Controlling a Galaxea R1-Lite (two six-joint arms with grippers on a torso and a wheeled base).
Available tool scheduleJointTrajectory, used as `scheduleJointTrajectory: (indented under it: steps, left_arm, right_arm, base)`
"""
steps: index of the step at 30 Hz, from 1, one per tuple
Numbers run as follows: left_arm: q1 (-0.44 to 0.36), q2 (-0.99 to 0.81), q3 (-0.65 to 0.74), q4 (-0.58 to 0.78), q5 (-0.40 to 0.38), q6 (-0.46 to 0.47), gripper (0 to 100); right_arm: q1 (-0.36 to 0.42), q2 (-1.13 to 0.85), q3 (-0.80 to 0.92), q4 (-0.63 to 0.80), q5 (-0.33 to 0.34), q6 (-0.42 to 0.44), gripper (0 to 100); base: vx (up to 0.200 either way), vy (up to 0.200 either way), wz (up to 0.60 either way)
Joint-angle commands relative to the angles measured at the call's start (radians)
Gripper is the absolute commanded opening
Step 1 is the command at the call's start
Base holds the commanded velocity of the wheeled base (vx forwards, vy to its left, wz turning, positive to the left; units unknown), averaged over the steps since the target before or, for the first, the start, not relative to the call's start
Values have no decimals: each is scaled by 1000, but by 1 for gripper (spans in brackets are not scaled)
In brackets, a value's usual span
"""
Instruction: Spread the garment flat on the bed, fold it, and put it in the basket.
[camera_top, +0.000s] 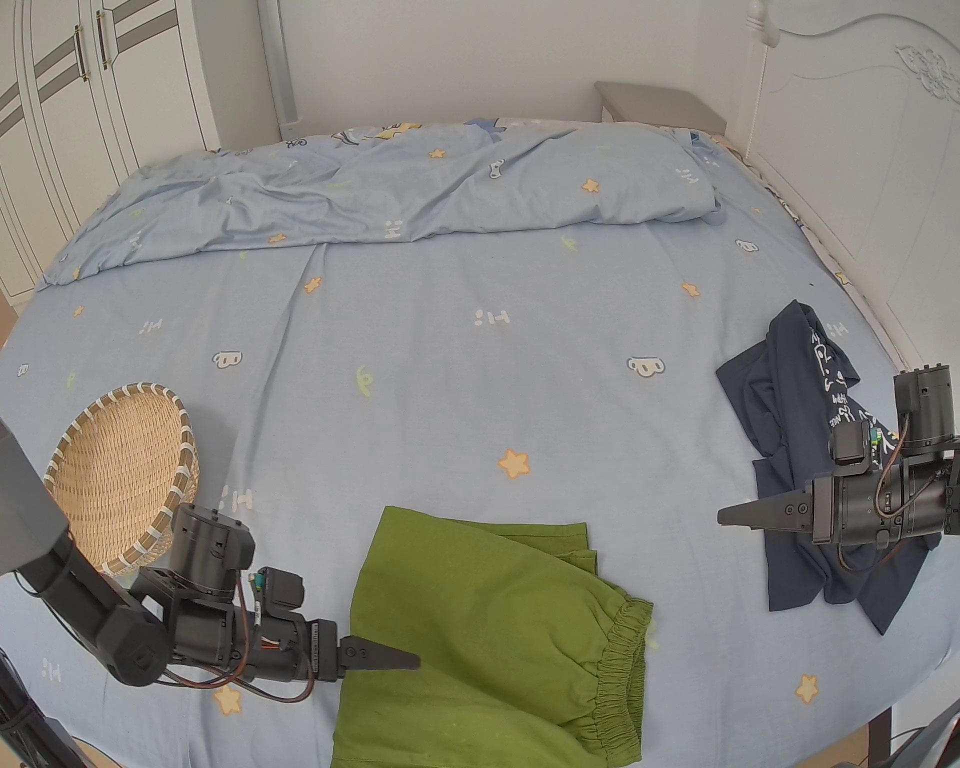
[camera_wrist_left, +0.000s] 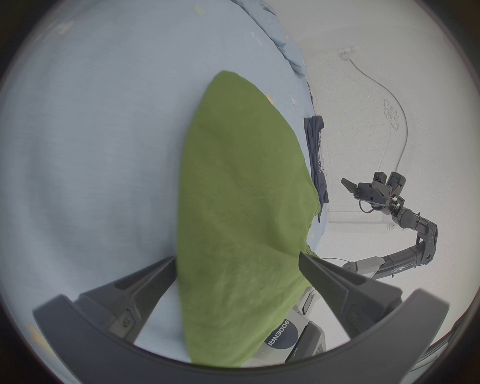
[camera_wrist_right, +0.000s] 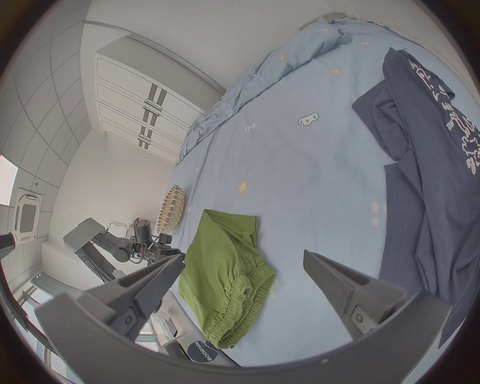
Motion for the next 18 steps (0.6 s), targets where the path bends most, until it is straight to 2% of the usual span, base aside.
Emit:
scheduleJointTrajectory:
  steps: [1, 5, 12, 13, 18]
  left_arm:
    - [-83, 131, -1, -88, 1, -66, 100]
    - [-103, 151, 2, -170, 0, -92, 100]
    - [-123, 171, -12, -177, 3, -95, 100]
    - [-123, 171, -12, -177, 3, -95, 0]
    - [-124, 162, -13, -177, 1, -103, 0]
  right_arm:
    - [2, 20, 1, 0, 0, 0, 100]
    - [-4, 26, 1, 0, 0, 0, 100]
    - [-10, 33, -3, -2, 0, 0, 100]
    - [-10, 34, -4, -2, 0, 0, 100]
    - [-10, 40, -4, -2, 0, 0, 100]
  base:
    - [0, 0, 0]
    - [0, 0, 0]
    - [0, 0, 0]
    - [0, 0, 0]
    - [0, 0, 0]
